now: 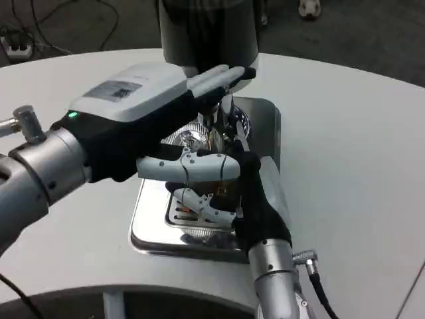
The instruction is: Grasp the cup under the faucet to collect the drink, then remove the cup.
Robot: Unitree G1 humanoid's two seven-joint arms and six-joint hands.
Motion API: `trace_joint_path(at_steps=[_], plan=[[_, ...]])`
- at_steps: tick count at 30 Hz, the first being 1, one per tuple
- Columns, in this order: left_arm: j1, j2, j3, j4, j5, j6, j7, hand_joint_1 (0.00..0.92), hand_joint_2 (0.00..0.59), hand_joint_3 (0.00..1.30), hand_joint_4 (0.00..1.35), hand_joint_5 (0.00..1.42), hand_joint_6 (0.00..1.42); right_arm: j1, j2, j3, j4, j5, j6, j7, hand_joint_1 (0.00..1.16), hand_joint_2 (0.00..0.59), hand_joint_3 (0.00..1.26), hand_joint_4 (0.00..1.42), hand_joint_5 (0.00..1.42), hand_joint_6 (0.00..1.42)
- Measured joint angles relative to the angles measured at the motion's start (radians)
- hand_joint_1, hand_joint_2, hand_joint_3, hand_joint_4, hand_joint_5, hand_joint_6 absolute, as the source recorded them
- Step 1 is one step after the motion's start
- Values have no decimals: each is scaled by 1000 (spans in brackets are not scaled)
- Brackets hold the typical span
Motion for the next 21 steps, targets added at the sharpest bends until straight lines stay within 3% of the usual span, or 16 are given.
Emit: trace_joint_path(at_steps=[6,21], plan=[[2,0,3,-3,0,2,-2,0,187,29,26,118,0,0,0,16,-3,0,-2,-6,781,162,3,83,68,97],[0,0,3,-9,1,13,-6,0,189,29,31,118,0,-10,0,2,70,45,-102,-48,789,157,13,86,84,121]])
